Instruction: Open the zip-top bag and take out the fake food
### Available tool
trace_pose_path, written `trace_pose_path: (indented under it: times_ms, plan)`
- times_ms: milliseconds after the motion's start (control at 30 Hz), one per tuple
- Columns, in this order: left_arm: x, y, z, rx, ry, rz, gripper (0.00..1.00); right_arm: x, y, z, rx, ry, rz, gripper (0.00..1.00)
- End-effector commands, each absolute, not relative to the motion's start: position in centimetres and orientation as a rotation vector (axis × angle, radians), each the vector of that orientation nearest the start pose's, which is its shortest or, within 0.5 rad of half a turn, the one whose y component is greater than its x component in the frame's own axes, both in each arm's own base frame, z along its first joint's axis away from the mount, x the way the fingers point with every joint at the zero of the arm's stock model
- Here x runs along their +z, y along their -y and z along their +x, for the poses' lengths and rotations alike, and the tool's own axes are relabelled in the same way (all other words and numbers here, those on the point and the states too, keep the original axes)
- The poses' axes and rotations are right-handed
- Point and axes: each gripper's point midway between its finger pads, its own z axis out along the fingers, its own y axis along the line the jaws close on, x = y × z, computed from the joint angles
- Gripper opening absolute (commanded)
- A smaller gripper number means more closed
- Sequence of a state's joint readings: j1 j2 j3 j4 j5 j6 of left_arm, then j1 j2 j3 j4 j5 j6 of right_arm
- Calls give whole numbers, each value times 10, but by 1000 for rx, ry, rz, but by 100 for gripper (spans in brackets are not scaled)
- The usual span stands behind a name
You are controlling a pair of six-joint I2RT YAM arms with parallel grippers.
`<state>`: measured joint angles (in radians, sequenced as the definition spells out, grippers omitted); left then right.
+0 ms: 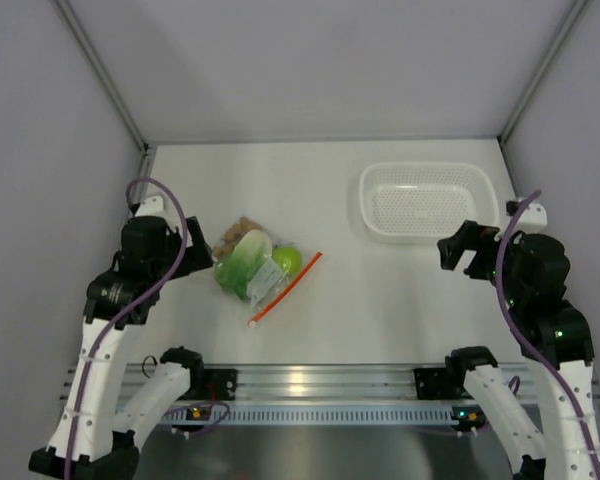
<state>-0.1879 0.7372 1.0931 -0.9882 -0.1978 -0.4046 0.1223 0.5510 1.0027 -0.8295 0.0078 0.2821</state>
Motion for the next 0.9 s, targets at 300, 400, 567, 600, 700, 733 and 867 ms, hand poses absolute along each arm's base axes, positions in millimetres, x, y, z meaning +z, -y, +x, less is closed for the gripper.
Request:
trace_pose_path:
  times_ms: [300, 400, 567, 600, 700, 733, 867]
  plan:
    - [239, 77, 224, -91, -2251, 5, 99, 288, -60, 207, 409, -1920, 90, 100]
    - [224, 89, 221, -54, -2277, 46, 99, 287, -63, 207, 423, -1926, 86, 100]
    - [208, 117, 217, 42, -2275, 160, 99, 285, -61, 206, 413, -1931, 87, 99]
    - [205, 123, 216, 56, -2272, 183, 99, 285, -61, 206, 411, -1933, 87, 99]
    - [191, 144, 212, 124, -2280, 280, 99, 283, -60, 205, 406, -1937, 84, 99]
    - [188, 149, 210, 129, -2280, 290, 99, 282, -61, 204, 406, -1939, 81, 99]
    - [168, 171, 205, 216, -2278, 390, 99, 282, -58, 202, 391, -1938, 81, 99]
